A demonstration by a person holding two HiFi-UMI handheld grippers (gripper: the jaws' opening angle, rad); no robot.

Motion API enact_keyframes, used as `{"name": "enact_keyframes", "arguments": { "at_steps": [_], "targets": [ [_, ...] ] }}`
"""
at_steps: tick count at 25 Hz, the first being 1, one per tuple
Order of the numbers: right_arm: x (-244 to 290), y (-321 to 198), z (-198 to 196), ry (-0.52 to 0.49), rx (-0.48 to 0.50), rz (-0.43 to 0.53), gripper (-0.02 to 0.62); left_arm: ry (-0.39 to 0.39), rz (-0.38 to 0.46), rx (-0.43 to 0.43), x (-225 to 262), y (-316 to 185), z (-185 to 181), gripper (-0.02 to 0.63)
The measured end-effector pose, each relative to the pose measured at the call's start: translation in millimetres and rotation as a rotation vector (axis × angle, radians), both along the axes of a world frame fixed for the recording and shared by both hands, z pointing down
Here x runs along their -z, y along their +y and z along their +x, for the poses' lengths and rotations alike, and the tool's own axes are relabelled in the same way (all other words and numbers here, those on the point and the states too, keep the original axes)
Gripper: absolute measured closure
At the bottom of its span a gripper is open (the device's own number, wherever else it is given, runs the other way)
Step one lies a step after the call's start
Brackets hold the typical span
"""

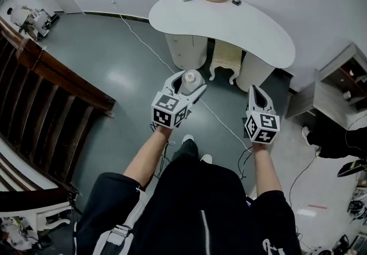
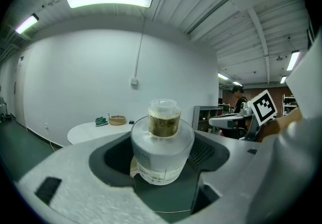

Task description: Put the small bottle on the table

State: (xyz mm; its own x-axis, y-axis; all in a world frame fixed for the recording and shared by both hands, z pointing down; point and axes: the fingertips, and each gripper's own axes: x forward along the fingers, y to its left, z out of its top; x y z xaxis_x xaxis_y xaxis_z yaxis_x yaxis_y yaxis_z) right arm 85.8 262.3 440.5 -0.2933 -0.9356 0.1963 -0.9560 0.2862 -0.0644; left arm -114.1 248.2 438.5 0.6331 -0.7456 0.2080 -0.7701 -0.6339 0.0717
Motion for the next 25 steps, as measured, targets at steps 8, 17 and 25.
{"name": "enact_keyframes", "arguments": {
  "at_steps": [8,17,25],
  "targets": [
    [-15.0,-64.2,-18.4,0.008,-0.018,-0.031,0.592,-0.003,-0.013,-0.038,-11.4,-73.5,-9.8,0.27],
    [-14.6,-163.1,-55.1,0.002,-0.064,-0.045,0.592,-0.006,0.002,-0.129,-6.4,-179.9,-30.7,0.27],
    [-23.2,-206.5,-78.9,-0.001,-0.099,-0.068,0.592,0.013,-0.012,-0.183,-10.7,-236.2,-47.9,0.27]
  ]
}}
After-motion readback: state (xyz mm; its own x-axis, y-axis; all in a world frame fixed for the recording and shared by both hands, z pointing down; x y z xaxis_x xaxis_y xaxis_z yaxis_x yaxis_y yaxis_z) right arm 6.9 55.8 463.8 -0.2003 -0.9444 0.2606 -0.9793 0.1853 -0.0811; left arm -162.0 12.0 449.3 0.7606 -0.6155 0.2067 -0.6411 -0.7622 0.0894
